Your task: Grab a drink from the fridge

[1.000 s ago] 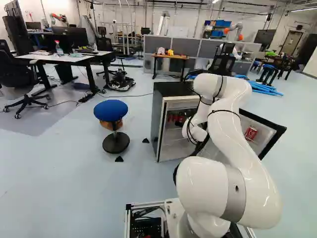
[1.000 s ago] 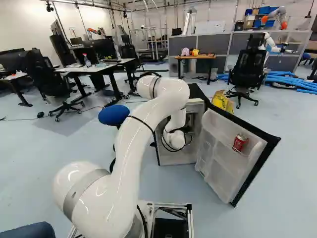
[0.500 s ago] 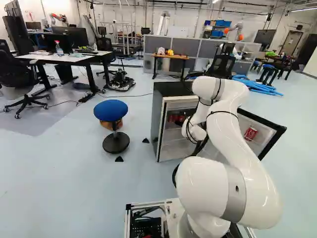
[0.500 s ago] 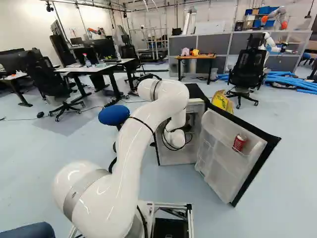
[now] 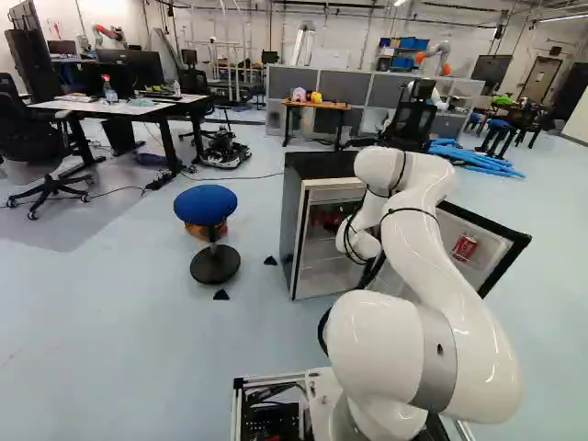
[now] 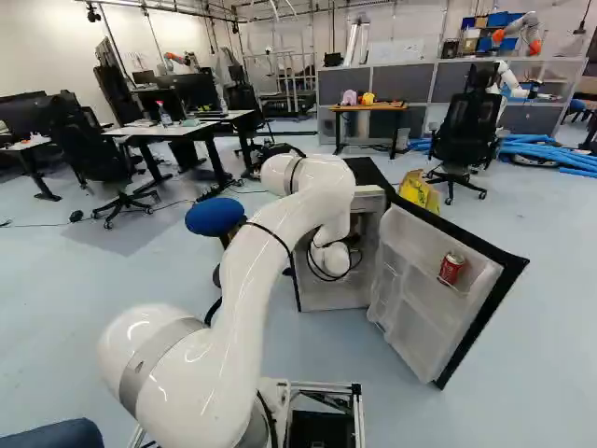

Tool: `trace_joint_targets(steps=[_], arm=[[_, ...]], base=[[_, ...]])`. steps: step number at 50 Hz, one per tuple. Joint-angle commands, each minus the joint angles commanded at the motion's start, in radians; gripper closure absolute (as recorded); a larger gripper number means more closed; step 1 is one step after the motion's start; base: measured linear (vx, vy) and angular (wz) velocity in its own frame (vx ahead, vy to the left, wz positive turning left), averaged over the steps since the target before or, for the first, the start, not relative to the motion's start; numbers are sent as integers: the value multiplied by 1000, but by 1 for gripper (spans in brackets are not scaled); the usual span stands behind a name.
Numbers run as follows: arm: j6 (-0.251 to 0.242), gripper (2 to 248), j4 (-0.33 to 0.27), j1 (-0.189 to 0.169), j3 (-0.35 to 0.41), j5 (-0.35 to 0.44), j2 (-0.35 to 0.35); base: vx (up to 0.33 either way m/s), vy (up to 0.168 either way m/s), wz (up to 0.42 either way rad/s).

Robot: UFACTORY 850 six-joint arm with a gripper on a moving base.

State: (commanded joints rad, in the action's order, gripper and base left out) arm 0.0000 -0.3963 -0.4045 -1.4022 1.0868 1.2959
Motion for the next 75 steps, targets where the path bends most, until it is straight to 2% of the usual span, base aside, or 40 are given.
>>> trace_joint_targets(steps=[28, 43, 49, 64, 65, 70, 71, 75], arm=[[0, 3, 0, 2, -44, -21, 43], [0, 3, 0, 2, -83, 47, 92], [0, 3, 0, 2, -83, 84, 92], [0, 3, 0, 2, -83, 86, 92], [0, 12, 0, 2, -83, 86, 92], [0, 12, 0, 2, -83, 86, 92], [0, 25, 0, 2, -83, 86, 92], [0, 25, 0, 2, -83, 86, 92]], base=[[0, 0, 0], [0, 0, 0], [0, 0, 0], [0, 0, 0], [0, 0, 0], [0, 0, 0], [0, 0, 0], [0, 0, 0]])
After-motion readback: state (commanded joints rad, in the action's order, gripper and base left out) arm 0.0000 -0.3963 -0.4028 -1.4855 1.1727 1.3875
